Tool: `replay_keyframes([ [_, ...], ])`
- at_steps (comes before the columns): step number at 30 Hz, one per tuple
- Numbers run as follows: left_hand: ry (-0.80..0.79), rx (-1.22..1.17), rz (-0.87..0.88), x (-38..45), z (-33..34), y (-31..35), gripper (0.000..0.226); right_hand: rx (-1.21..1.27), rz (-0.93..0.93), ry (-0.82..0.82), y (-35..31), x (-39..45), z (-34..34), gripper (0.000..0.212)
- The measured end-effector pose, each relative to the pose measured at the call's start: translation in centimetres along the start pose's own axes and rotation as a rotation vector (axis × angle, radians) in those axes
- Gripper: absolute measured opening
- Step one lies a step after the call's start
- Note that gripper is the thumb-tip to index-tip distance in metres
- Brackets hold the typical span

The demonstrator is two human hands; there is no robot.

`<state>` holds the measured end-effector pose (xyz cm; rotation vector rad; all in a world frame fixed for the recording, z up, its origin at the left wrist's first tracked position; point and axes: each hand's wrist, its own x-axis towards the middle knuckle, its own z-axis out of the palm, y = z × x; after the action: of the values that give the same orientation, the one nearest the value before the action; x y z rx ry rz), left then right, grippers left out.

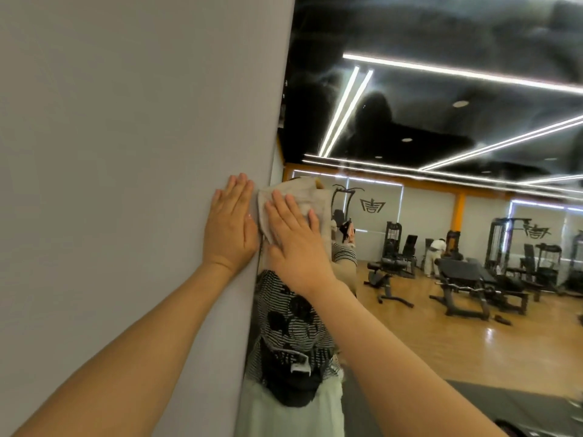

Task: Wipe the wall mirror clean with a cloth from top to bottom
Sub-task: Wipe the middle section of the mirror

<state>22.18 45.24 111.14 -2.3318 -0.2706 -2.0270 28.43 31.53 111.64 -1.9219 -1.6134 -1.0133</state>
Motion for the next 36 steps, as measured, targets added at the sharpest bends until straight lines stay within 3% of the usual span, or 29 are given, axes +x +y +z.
replay_keyframes([
  [6, -0.194, -0.014, -0.150, 0.7, -3.5, 2.5, 0.066, 0.073, 0.021, -0.210, -0.6, -0.7, -3.0, 0.066],
  [10, -0.252, 0.172, 0.064, -2.0, -4.0, 4.5, 0.068, 0.647, 0.158, -0.094, -0.3, -0.6, -4.0, 0.057],
  [12, -0.349, 0.249, 0.132, -3.3, -3.4, 5.2, 0.074, 0.759, 0.203, -0.039, 0.2, -1.4, -4.7, 0.053],
  [14, -0.437, 0.288, 0.112, -3.9, -2.7, 5.9, 0.080, 0.575, 0.136, -0.012, 1.1, -2.9, -5.0, 0.052],
  [17, -0.412, 0.357, 0.058, -3.6, -2.0, 6.8, 0.079, -0.022, -0.057, 0.207, 4.7, -5.7, -5.0, 0.049],
  [19, -0.371, 0.357, 0.076, -2.9, -1.5, 7.3, 0.075, -0.228, 0.050, 0.256, 8.0, -7.7, -5.3, 0.053],
  [24, -0.339, 0.290, 0.064, -2.1, 1.0, 8.1, 0.076, -0.398, 0.345, 0.339, 14.4, -11.5, -6.9, 0.057],
  [31, -0.124, 0.317, 0.123, -2.7, 3.7, 6.6, 0.074, -0.452, 0.322, 0.413, 17.8, -13.6, -4.3, 0.060],
  [36, -0.082, 0.309, 0.131, -2.6, 3.9, 6.1, 0.075, -0.422, 0.305, 0.452, 18.0, -13.4, -4.1, 0.060],
])
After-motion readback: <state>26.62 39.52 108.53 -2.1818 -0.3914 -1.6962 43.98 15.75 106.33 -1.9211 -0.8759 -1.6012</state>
